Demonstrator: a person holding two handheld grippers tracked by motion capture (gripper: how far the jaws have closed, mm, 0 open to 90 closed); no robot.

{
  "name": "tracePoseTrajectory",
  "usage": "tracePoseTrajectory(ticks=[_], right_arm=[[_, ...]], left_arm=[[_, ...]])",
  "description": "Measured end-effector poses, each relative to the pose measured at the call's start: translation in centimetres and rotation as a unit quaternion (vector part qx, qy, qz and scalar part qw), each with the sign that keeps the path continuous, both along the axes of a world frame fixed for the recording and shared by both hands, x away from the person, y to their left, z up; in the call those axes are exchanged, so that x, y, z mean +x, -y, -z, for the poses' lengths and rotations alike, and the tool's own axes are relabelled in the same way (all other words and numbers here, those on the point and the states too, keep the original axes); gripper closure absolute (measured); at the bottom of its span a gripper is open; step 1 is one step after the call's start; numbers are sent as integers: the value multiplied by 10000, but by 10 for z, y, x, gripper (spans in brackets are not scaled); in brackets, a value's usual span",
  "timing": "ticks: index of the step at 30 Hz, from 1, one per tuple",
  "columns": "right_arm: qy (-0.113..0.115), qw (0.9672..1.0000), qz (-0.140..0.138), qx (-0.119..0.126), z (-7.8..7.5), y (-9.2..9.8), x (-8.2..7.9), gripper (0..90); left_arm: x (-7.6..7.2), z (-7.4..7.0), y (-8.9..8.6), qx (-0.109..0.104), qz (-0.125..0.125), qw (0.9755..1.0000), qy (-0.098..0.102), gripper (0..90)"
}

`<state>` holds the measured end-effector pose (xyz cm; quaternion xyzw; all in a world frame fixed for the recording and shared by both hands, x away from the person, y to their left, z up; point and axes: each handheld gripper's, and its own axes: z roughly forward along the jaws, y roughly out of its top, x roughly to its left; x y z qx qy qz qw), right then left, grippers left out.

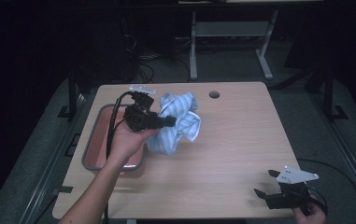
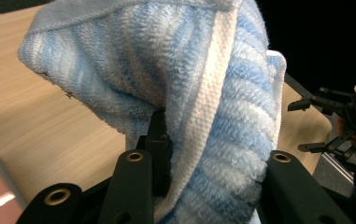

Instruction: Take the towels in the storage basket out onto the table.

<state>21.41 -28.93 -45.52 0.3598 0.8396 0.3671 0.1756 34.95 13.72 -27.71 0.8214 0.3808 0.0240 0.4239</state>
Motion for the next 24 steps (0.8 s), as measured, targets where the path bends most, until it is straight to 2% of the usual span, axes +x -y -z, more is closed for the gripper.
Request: tracePoseTrajectory(ticks=[13, 24], right_arm=[[-11, 10000, -35, 1, 0, 0, 1, 138], [-30, 10000, -61, 18, 1, -1, 1, 138]], left_arm=[[12, 19, 29, -15, 139, 9998, -148, 663], [17, 29, 53, -14, 307, 9992, -259, 663]])
